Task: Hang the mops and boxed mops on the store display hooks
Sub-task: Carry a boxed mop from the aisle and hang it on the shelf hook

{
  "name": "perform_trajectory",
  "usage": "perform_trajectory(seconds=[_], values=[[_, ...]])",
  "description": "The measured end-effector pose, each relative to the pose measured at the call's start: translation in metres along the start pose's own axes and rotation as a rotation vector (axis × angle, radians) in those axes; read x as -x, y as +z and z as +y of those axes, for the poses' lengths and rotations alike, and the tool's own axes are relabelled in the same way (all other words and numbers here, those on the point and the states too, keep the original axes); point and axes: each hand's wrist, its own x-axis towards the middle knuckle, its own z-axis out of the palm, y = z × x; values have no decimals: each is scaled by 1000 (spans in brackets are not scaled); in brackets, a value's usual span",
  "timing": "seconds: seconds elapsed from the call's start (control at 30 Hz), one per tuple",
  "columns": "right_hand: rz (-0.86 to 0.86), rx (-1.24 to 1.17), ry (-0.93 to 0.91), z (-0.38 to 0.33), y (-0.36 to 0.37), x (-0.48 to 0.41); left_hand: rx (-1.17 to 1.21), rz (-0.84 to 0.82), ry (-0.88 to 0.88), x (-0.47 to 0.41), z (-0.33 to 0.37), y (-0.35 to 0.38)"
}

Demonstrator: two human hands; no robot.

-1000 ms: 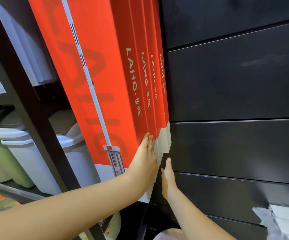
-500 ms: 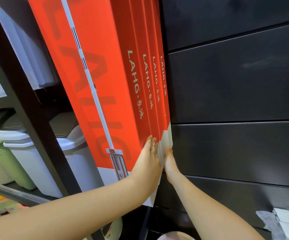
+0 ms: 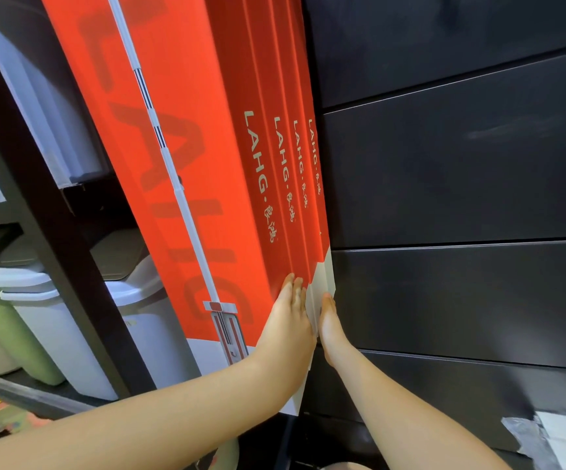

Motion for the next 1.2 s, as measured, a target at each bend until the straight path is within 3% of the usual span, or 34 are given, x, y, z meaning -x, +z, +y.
perform_trajectory(seconds=[0.6, 1.0, 1.2], values=[[0, 23, 86, 9, 11, -24, -6, -117, 66, 9, -11, -32], [2, 69, 111, -1, 5, -23, 13, -56, 17, 8, -1, -8], [1, 114, 127, 3, 8, -27, -29, -106, 43, 12, -7, -23]])
